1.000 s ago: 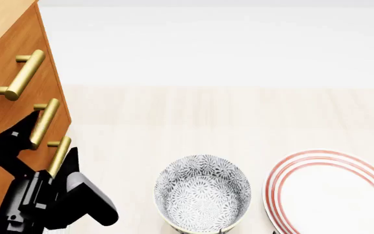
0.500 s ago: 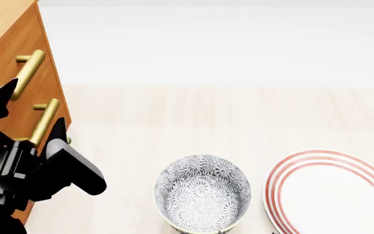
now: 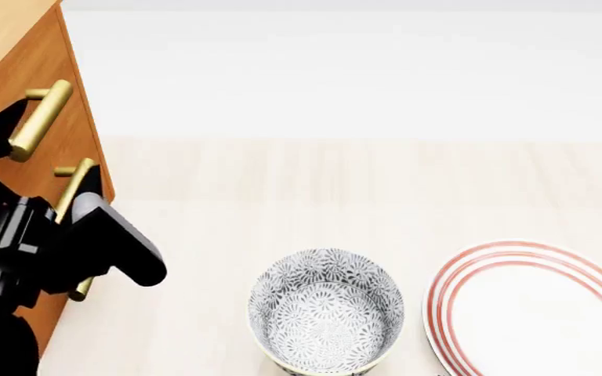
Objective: Open the top drawer of the cabinet.
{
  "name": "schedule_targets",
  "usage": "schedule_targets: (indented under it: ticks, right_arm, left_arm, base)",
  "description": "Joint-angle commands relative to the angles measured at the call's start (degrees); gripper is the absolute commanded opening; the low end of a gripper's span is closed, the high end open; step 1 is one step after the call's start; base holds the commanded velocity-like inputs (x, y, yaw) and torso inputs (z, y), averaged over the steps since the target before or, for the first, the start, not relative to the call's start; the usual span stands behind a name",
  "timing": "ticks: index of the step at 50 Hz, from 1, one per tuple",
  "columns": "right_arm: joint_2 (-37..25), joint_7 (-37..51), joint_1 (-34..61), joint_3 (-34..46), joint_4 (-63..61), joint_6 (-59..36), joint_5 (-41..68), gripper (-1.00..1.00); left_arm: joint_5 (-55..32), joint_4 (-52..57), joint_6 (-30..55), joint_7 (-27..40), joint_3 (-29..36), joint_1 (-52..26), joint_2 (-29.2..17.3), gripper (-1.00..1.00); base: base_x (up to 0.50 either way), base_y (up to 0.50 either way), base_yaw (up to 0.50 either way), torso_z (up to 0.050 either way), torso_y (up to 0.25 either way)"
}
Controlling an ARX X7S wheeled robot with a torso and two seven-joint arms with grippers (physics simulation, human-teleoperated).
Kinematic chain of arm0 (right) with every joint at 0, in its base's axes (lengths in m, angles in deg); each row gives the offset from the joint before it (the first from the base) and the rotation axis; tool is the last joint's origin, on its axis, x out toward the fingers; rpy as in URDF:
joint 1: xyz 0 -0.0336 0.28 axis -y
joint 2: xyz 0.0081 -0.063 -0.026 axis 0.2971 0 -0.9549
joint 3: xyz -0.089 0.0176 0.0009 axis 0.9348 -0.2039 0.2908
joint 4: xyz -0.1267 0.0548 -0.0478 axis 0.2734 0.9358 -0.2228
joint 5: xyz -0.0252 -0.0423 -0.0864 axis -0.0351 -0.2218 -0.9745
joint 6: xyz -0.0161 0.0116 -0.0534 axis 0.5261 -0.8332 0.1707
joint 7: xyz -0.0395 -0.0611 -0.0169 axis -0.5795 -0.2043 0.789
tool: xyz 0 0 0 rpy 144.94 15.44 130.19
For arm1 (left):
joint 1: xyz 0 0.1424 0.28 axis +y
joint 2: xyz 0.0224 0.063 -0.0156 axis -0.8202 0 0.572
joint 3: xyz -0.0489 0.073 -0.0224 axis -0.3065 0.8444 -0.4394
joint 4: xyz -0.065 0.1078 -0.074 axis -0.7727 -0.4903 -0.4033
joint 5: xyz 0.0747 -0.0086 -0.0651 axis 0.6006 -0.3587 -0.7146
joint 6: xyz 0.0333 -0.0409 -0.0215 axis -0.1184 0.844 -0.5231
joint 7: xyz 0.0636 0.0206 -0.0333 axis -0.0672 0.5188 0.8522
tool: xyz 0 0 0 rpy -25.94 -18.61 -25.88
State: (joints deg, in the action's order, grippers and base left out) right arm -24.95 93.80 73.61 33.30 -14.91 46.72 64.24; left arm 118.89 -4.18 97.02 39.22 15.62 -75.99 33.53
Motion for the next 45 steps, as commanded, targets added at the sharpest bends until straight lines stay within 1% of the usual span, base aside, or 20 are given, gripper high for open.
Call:
schedule_targets:
  ticks: [1, 7, 13, 45]
  right_arm:
    - [0.9, -0.9, 0.3, -1.1, 0.6, 0.1, -0.6, 1.00]
    - [0.8, -0.6, 0.4, -1.1, 0.3, -0.4, -0.2, 1.00]
    - [0.7, -0.5, 0.5, -1.1, 0.3, -0.5, 0.0, 1.00]
    - [0.3, -0.1, 0.6, -0.3, 0.8, -0.6, 0.9, 1.00]
  left_arm:
    - [1.1, -4.3, -1.3, -1.3, -0.3, -3.0, 1.0, 1.00]
    - [1.8, -7.0, -2.0, -0.7, 0.3, -4.7, 0.8, 1.00]
    - [3.3, -9.5, -2.9, -1.1, 2.2, -6.3, 0.1, 1.00]
    - [4.1, -18.1, -5.4, -0.6, 5.0, -7.9, -0.8, 1.00]
  base:
    - [0.00, 0.00, 0.00, 0.000, 0.000]
    - [0.00, 0.00, 0.00, 0.000, 0.000]
    - [0.00, 0.00, 0.00, 0.000, 0.000]
    - [0.00, 0.00, 0.00, 0.000, 0.000]
